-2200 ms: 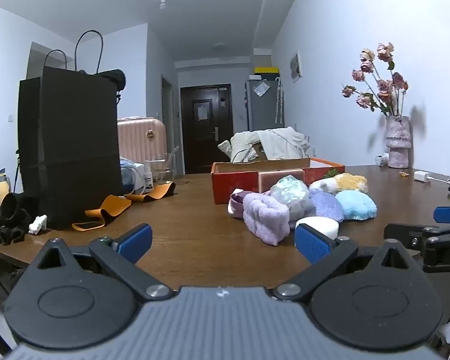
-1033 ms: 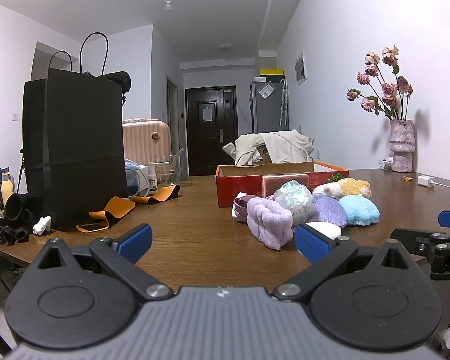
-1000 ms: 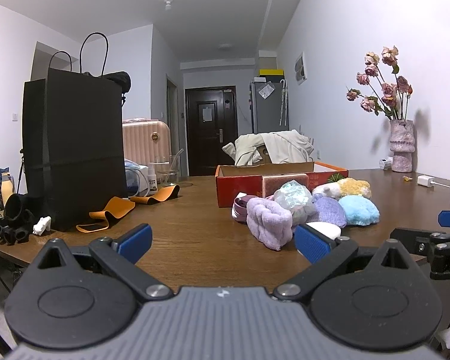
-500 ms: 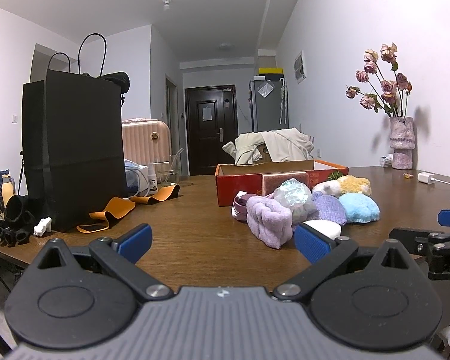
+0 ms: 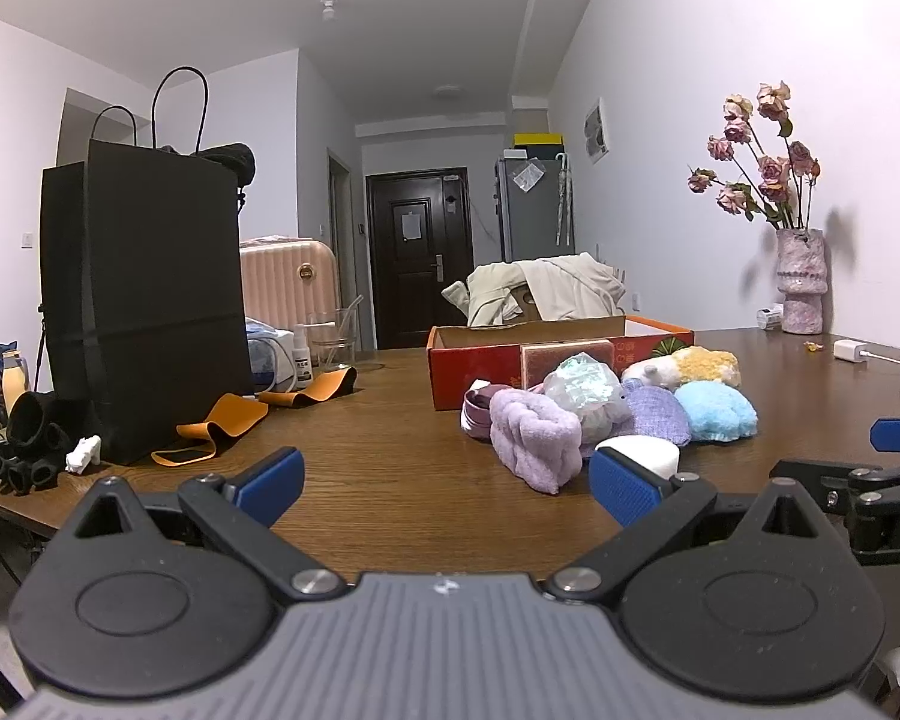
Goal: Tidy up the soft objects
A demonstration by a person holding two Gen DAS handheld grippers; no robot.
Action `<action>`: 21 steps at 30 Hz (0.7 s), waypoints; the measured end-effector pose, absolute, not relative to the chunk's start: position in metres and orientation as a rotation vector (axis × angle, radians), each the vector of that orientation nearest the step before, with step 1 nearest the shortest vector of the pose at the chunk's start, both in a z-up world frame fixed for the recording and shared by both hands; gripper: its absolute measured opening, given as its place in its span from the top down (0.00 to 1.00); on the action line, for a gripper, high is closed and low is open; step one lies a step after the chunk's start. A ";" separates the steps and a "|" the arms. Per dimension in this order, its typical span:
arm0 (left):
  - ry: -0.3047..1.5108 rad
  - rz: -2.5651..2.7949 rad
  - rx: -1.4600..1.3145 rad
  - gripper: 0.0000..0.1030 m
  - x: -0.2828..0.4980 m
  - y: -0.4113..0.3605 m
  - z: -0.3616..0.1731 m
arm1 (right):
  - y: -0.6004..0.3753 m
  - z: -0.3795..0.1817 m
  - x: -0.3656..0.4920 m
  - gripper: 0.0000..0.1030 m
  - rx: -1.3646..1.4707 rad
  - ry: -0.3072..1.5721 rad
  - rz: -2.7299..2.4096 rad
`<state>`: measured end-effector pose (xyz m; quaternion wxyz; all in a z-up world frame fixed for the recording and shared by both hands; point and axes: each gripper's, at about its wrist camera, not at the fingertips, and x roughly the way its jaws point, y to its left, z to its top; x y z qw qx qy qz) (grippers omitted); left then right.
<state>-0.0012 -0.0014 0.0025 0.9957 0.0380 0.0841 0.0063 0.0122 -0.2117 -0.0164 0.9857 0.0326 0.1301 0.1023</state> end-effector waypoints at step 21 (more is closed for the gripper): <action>0.174 0.017 0.069 0.00 0.000 -0.003 0.003 | -0.214 -0.017 0.011 0.00 0.080 0.251 0.194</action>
